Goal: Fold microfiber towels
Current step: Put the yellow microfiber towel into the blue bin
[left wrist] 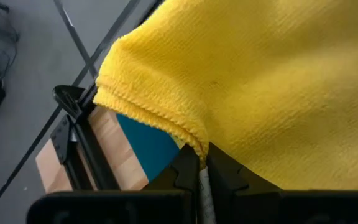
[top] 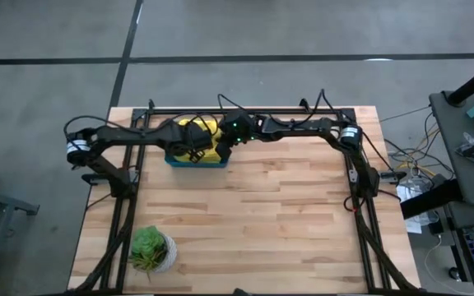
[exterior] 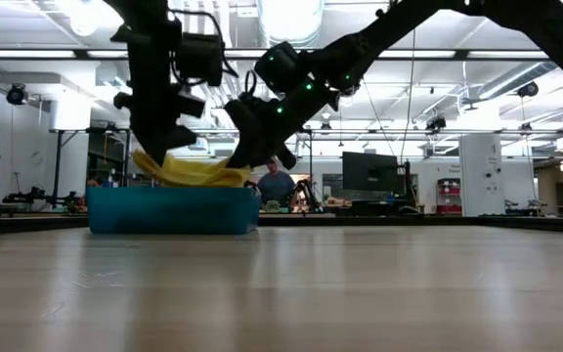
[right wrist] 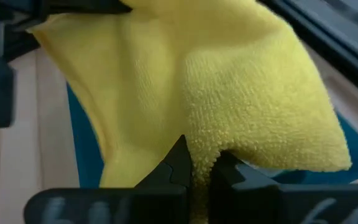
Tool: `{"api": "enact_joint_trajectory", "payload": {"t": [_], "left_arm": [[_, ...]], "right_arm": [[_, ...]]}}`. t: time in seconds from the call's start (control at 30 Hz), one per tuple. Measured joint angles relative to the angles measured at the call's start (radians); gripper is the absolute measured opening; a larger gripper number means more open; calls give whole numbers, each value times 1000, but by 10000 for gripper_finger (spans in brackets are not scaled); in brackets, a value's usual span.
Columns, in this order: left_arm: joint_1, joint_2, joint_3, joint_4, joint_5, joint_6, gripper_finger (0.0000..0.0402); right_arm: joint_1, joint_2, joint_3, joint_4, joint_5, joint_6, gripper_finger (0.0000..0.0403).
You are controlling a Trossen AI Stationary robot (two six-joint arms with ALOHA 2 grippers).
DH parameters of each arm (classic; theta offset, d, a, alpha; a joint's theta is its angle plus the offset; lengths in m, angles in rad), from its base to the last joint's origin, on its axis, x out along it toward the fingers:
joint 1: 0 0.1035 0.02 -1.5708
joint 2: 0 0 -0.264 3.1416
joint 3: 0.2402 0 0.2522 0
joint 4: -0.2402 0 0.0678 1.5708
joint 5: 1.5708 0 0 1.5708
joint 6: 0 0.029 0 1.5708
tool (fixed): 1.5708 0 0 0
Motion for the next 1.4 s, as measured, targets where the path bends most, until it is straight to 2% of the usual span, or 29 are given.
{"api": "enact_joint_trajectory", "payload": {"t": [0.27, 0.47, 0.63, 0.83, 1.13, 1.27, 1.4], "left_arm": [[24, 1, -73, 146, 11, 37, 0], [24, 1, -75, 145, 11, 31, 0], [24, 1, -86, 145, 11, 29, 5], [24, 1, -88, 138, 11, 4, 47], [24, -10, -89, 125, 12, 3, 126], [23, -50, -79, 84, 47, 6, 138], [23, -118, -77, 74, 83, 71, 139]], "right_arm": [[-9, -3, 0, 7, 12, 0, 13], [-6, 3, 0, -7, 1, 7, 14], [-6, 4, 0, -8, 1, 16, 45], [-6, 0, 0, -17, 1, 18, 92], [-15, -67, 0, -143, 3, -5, 139], [-16, -96, 0, -203, 9, -38, 144], [-15, -129, -18, -259, 9, -90, 130]]}}
